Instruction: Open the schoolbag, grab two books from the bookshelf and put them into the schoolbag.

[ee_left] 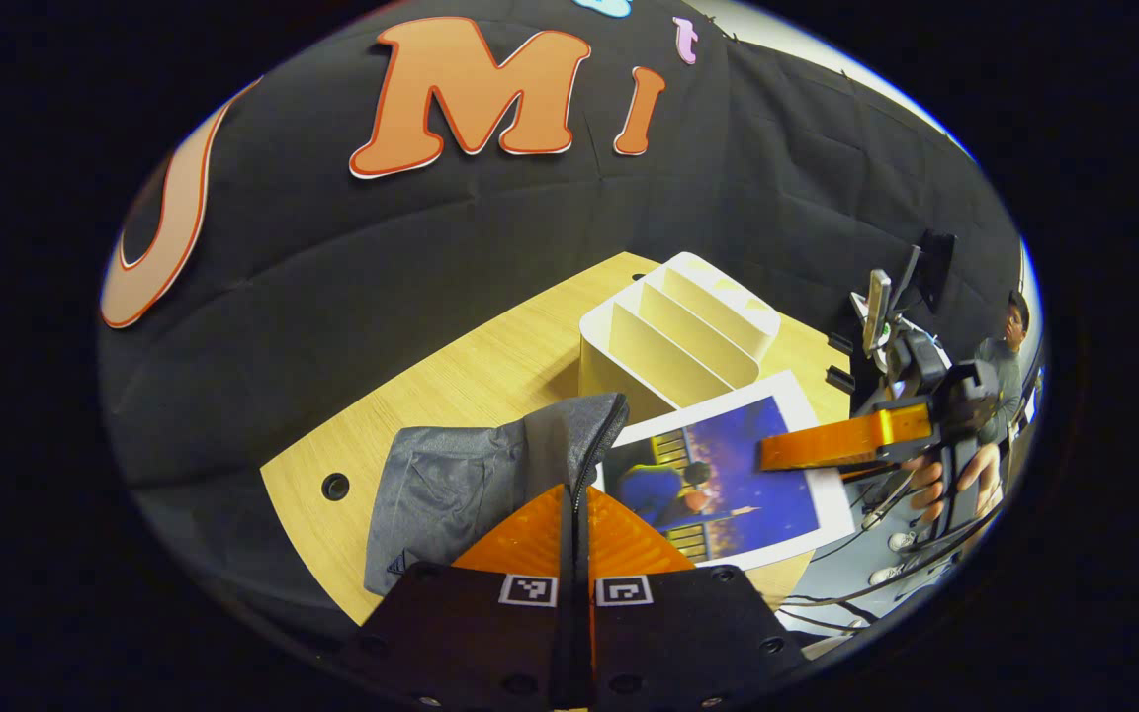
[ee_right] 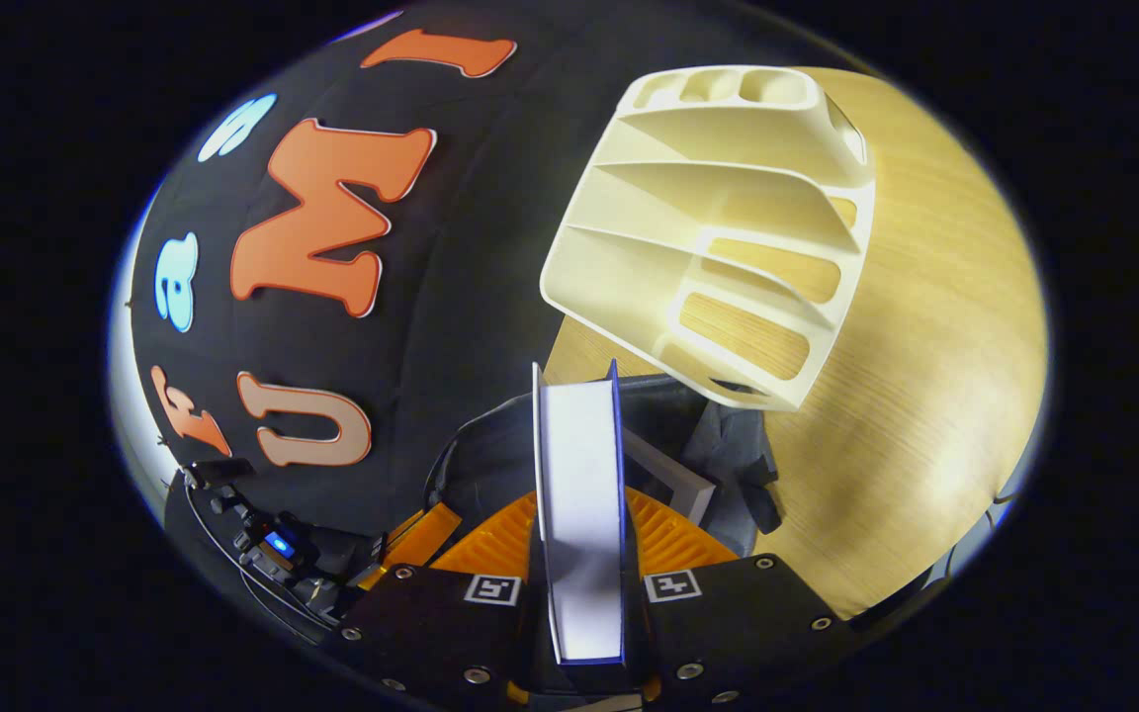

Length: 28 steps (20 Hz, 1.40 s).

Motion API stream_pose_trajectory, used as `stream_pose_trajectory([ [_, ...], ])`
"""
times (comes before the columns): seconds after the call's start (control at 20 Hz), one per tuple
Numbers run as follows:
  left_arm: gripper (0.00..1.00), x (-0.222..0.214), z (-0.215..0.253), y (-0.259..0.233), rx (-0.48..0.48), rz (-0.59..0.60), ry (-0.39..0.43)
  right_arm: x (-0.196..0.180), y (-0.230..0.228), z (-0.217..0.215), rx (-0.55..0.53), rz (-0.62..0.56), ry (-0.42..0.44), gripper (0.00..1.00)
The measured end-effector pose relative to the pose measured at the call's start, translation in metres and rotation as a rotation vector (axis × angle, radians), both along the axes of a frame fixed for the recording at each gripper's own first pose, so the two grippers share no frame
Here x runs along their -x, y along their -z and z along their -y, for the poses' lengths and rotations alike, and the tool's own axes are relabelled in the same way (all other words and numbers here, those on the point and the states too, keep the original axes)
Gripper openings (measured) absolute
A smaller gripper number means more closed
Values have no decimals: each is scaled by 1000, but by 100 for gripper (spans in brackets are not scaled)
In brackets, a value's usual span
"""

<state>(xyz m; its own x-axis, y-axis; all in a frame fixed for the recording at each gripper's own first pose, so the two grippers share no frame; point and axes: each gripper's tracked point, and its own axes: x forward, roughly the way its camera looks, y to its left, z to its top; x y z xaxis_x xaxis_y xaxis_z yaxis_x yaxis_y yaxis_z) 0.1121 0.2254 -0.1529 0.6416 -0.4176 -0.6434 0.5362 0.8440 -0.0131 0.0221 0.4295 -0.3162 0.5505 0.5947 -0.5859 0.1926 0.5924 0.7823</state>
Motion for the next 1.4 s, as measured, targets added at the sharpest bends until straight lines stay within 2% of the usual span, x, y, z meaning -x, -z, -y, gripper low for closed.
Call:
stream_pose_trajectory([
  [0.2, 0, 0, 2, -5, -29, 22, 12, -2, 29, -17, -56, 5, 62, 31],
  [0.55, 0, 8, 13, -1, -74, 28, 37, -11, 46, -38, -150, 69, 147, 31],
  [0.75, 0, 13, 25, -4, -65, 32, 55, -18, 55, -55, -179, 83, 183, 30],
  [0.95, 0, 16, 39, -7, -29, 26, 69, -28, 66, -79, -162, 81, 187, 31],
  [1.0, 0, 17, 41, -8, -27, 26, 78, -28, 71, -87, -150, 69, 176, 41],
  [1.05, 0, 16, 43, -8, -21, 25, 82, -26, 75, -92, -129, 63, 164, 41],
  [1.1, 0, 17, 42, -5, -24, 18, 84, -24, 79, -95, -113, 52, 145, 31],
  [1.25, 0, 18, 42, -3, 5, 3, 81, -24, 79, -94, -110, 8, 135, 33],
  [1.3, 5, 18, 41, -1, 9, 0, 82, -21, 79, -95, -109, -14, 123, 35],
  [1.35, 0, 17, 41, 0, 14, -3, 83, -18, 78, -95, -107, -34, 111, 36],
  [1.4, 0, 16, 41, 2, 20, -9, 82, -15, 77, -93, -92, -48, 102, 37],
])
